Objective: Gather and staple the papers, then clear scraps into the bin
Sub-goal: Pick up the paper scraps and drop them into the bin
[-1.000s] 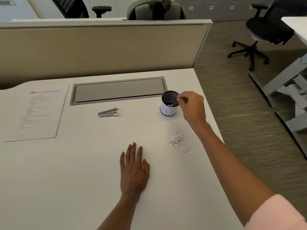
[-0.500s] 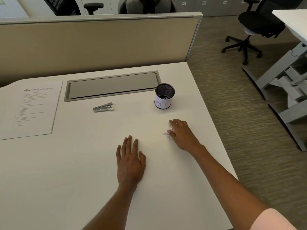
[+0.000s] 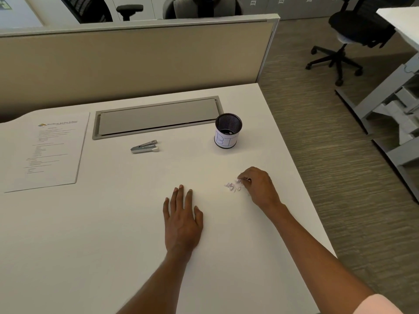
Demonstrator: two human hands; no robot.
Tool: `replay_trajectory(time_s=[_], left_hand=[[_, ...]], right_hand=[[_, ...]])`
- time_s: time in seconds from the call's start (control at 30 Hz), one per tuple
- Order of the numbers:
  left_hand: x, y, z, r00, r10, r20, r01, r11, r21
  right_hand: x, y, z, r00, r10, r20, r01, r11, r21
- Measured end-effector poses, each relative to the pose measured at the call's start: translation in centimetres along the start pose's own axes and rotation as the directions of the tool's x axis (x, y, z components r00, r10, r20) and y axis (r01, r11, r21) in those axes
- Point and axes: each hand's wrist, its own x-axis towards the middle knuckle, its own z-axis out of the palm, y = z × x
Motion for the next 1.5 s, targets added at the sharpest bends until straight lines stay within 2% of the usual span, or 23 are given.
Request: replay_trajectory(time_s=[0.13,0.23,0.37,0.5,0.63,0.73,0.83,0.93,1.17,1.27,1.37,1.5], left_hand=[[0.0,0.0,0.0,1.0,0.003,0.001,-0.003,1.0,-0.01],[0.1,-0.1,0.1,1.0,0.002,0.003,-0.002,1.0,-0.009],[0.2,-0.1,0.2,1.0,-0.002,0.003,0.002,1.0,-0.002],[0.2,-0.2,0.4,1.0,0.006,0.0,-0.006,1.0,0.011],[0.2,-0.3,0.5,1.0,0.005,0.006,-0.005,1.0,0.023],[0.3,-0.3,0.3,1.0,0.009,0.004,-0.009,1.0,0.025],[0.3,-0.1,0.1,1.0,0.014,0.0,-0.014,1.0,0.027],[0.4,-0.1,0.1,1.0,0.024,0.001,-0.024,0.999,0.034],[0.3,-0.1,0.2,1.0,0.028,0.005,-0.028,0.999,0.035],[0.3,0.0,0.2,1.0,0.028,0.002,-0.028,0.999,0.035],[0.3,0.0,0.2,1.0,0.029,0.003,-0.029,0.999,0.027],[0.2,-0.1,0.4,1.0,0.029,-0.005,-0.029,0.999,0.02]], right_hand=[[0.0,-0.6,-1.5,0.972,0.233,0.039,-0.236,0.942,0.239],[0.3,-1.6,-3.0,0.942,0.294,0.16,-0.335,0.807,0.486],[2.0,-3.7,-5.3,0.932,0.316,0.179,-0.351,0.661,0.663],[5.4,-5.7,-6.8,0.951,0.279,0.133,-0.289,0.651,0.702],[9.8,-7.1,-7.1,0.974,0.227,0.017,-0.19,0.772,0.607],[12.8,-7.9,-6.6,0.986,0.151,-0.071,-0.11,0.91,0.401],[15.0,-8.2,-5.6,0.994,0.091,-0.068,-0.078,0.981,0.176],[16.5,-8.3,-4.6,0.995,0.092,-0.028,-0.092,0.996,0.02],[17.4,-9.1,-3.5,0.995,0.059,0.078,-0.041,0.976,-0.212],[17.1,-9.7,-3.8,0.994,0.032,0.108,-0.003,0.964,-0.264],[16.6,-10.0,-4.5,0.997,0.02,0.08,0.001,0.966,-0.258],[15.5,-10.2,-6.0,0.999,0.024,-0.049,-0.026,0.998,-0.05]])
